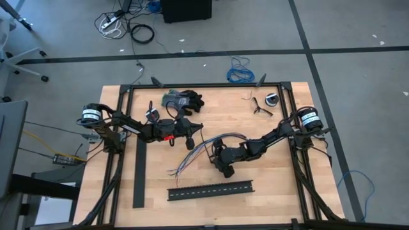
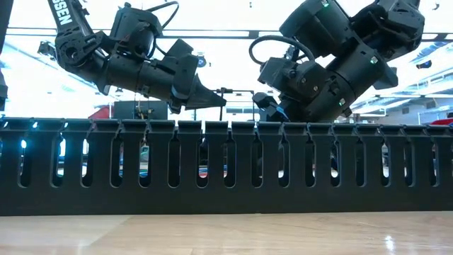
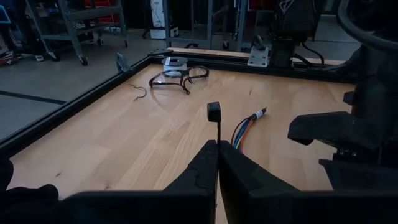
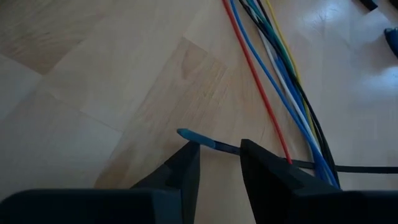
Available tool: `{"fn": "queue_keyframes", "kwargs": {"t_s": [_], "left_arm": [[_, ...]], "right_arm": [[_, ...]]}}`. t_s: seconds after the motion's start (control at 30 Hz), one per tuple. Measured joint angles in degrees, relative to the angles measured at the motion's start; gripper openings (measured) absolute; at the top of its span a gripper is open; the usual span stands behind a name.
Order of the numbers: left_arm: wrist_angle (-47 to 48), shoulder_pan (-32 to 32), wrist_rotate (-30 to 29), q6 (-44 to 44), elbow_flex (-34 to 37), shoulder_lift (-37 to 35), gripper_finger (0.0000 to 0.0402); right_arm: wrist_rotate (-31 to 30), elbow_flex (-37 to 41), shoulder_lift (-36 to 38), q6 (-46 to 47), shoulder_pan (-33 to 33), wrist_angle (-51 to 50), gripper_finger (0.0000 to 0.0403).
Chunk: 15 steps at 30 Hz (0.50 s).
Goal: Ziptie cables
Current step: Wrap the cables together using the black zip tie
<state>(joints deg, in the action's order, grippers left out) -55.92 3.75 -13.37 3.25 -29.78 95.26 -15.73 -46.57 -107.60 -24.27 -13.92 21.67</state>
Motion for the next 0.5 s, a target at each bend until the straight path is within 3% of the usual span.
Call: {"fn": "queue_keyframes", "kwargs": {"t_s": [0.5], "left_arm": [[0.02, 0.0, -0.02, 0.44, 0.0, 0.0, 0.0]], "right_arm": [[6.82, 0.0, -0.04, 0.2, 2.16, 6.12, 0.0111]]}}
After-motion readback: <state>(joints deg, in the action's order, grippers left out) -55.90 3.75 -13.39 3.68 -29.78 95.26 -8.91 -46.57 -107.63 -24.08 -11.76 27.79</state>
